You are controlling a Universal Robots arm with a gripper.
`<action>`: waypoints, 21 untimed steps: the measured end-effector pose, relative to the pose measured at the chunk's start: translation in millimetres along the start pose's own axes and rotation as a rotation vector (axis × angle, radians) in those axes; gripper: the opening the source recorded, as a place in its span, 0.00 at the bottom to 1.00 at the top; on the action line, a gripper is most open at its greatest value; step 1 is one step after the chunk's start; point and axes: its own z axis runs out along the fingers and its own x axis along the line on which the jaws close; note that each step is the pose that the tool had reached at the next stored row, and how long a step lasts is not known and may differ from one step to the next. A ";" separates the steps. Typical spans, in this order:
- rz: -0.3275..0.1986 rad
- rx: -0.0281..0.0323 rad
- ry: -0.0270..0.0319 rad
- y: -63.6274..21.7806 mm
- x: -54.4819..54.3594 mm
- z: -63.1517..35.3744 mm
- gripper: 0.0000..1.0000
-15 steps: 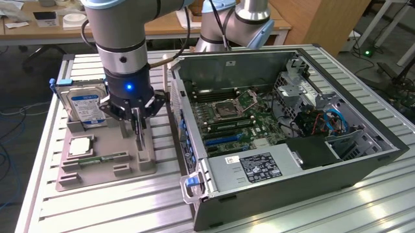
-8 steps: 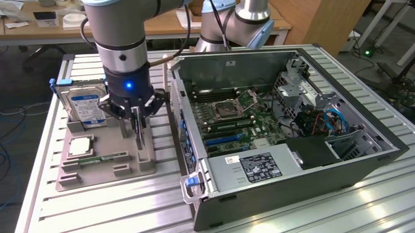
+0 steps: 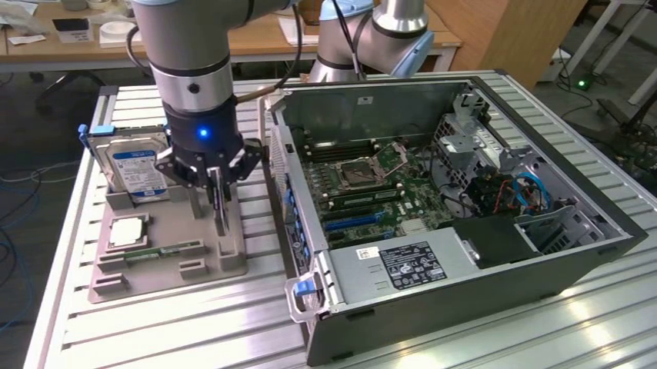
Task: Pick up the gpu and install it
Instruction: 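Pick up the gpu and move the gpu toward the slot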
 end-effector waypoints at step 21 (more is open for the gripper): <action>0.000 0.0000 0.0000 -0.4 -0.1 -11.3 0.28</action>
